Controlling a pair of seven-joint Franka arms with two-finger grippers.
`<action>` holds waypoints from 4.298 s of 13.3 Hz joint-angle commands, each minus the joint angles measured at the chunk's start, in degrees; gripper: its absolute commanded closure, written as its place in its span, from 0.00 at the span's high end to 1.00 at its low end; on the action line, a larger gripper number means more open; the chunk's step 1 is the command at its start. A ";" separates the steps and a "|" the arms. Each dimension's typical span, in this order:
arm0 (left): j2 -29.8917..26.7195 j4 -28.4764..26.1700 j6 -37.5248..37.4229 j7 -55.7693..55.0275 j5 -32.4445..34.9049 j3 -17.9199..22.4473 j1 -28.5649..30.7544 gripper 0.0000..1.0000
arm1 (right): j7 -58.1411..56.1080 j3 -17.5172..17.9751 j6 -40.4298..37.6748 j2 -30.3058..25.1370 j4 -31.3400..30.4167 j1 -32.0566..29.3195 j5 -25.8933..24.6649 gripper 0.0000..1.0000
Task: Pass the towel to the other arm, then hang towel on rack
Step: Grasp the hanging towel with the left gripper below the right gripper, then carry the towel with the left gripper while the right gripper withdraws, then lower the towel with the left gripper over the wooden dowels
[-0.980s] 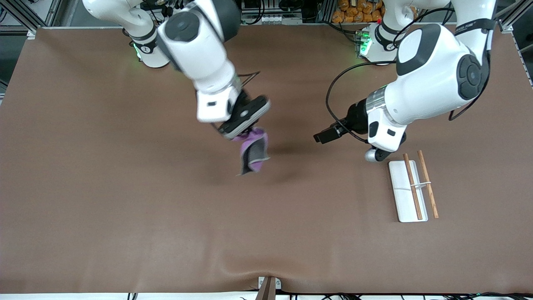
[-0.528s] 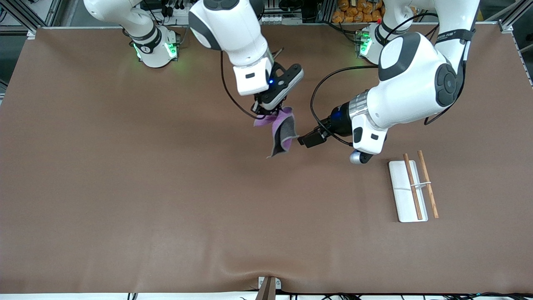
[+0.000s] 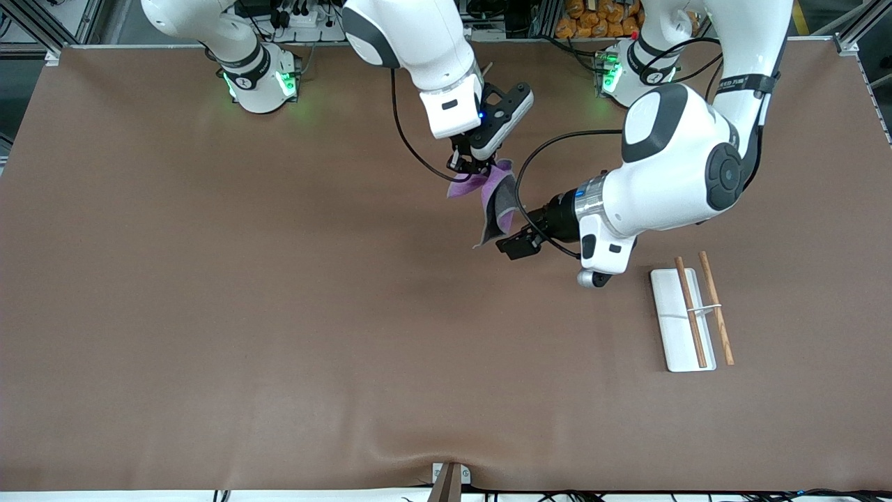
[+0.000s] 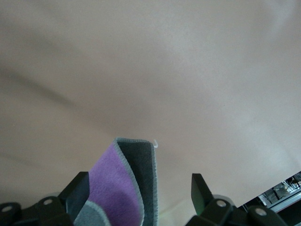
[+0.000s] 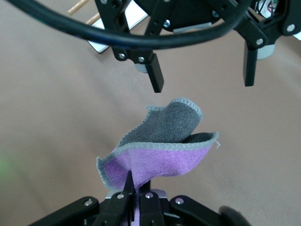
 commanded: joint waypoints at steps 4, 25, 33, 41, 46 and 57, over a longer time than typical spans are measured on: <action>-1.05 0.53 -3.80 -2.50 -0.89 0.19 -0.64 0.82 | 0.07 -0.70 0.46 0.09 0.14 0.82 -0.56 0.00; -4.91 0.97 -10.23 -1.79 -0.19 0.36 1.98 0.00 | 0.34 -0.79 0.46 0.62 0.14 0.73 -0.39 0.00; -7.55 2.20 -20.06 14.69 4.53 0.80 12.97 0.00 | 0.43 -1.14 -5.93 -0.44 -0.21 -5.23 -0.30 1.00; -6.76 2.29 -22.18 37.11 24.41 0.98 16.57 0.00 | -0.01 -2.19 -24.83 -4.47 -0.65 -30.53 -0.92 1.00; -6.24 2.37 -22.18 51.27 30.65 0.98 21.76 0.00 | -0.01 -2.02 -34.15 -8.51 -1.44 -43.28 -0.83 1.00; -4.48 2.55 -19.38 64.38 37.60 1.50 25.28 0.00 | 2.97 -0.97 -40.49 -19.33 -8.47 -52.53 -3.10 1.00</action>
